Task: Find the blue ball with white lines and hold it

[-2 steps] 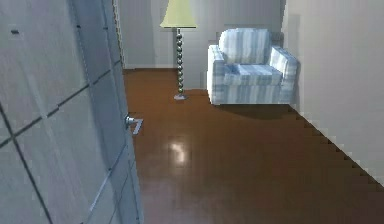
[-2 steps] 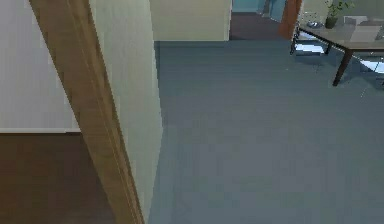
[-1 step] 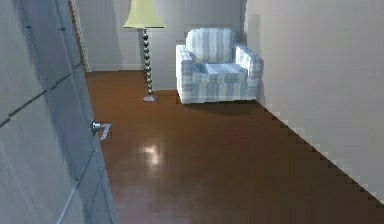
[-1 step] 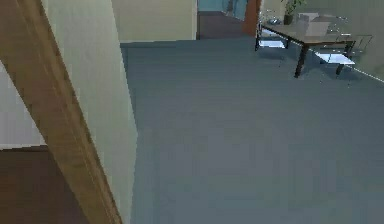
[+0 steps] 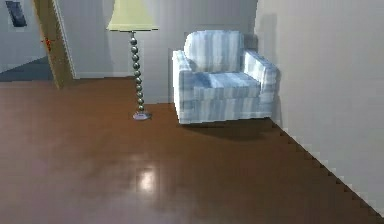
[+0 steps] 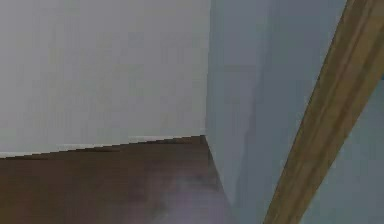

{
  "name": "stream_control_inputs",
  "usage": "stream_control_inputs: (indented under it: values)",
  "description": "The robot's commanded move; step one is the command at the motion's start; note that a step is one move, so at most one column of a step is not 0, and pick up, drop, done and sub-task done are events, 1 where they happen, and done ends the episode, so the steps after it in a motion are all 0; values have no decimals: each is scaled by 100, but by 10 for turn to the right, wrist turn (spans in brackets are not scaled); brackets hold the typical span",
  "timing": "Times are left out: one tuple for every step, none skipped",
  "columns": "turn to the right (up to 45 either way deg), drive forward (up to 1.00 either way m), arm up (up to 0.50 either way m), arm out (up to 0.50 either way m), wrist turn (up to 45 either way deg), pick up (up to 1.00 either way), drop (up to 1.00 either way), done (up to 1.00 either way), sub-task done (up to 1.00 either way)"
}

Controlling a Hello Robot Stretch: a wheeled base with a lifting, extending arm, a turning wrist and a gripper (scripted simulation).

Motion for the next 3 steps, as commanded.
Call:
stream_control_inputs:
  values:
    - [-120,0,0,0,0,0,0,0,0]
    - [0,50,0,0,0,0,0,0,0]
    - [-180,0,0,0,0,0,0,0,0]
